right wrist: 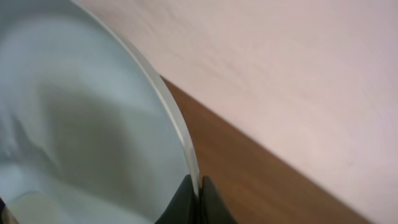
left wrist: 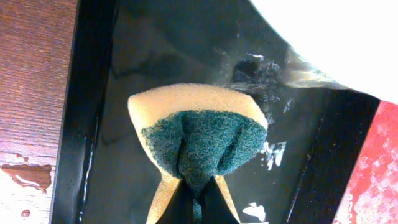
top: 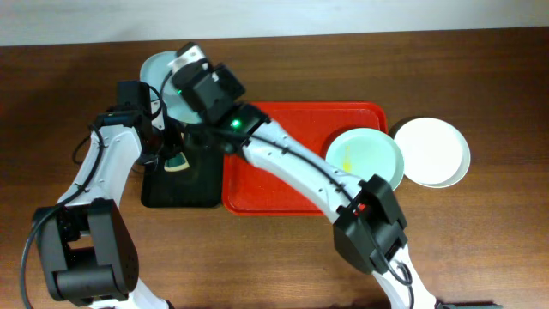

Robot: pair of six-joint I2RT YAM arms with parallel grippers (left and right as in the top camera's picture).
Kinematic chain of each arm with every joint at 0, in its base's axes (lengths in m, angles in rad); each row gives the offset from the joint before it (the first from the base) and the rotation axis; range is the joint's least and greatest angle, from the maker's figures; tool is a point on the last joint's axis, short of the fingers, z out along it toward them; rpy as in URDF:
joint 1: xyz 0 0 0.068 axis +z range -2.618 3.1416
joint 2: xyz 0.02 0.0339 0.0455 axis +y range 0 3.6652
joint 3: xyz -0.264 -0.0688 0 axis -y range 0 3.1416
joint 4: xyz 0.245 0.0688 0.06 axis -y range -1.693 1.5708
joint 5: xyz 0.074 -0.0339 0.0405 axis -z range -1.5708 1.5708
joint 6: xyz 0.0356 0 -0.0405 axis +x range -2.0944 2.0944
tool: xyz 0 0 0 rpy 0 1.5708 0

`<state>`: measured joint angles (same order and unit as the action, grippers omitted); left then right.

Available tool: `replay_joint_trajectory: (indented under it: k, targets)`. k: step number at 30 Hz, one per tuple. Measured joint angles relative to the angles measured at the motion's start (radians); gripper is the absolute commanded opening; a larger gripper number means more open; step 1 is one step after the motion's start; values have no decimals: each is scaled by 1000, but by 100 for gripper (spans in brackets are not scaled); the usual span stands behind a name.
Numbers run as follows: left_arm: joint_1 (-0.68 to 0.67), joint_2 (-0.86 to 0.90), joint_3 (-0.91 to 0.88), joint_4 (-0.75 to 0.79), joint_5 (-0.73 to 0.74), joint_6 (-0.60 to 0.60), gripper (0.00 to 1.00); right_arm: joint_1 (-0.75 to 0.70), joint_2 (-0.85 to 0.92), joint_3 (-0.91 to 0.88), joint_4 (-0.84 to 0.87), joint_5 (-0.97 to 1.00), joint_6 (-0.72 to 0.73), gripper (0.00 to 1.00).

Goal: Clean dirty plates on tray and stack at the side
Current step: 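Lift the white plate and tilt it over the black tray with the right gripper, then carry the plate right and lay it on the white plate on the table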

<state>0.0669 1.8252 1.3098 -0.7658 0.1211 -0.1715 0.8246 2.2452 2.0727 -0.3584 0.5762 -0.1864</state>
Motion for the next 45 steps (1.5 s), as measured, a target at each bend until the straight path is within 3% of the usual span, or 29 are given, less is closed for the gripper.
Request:
replay_joint_trajectory:
  k: [5, 10, 45]
  targets:
    - [0, 0, 0, 0, 0, 0, 0, 48, 0, 1, 82, 122, -152, 4]
    - [0, 0, 0, 0, 0, 0, 0, 49, 0, 1, 165, 259, -212, 4]
    - [0, 0, 0, 0, 0, 0, 0, 48, 0, 2, 163, 329, -235, 4]
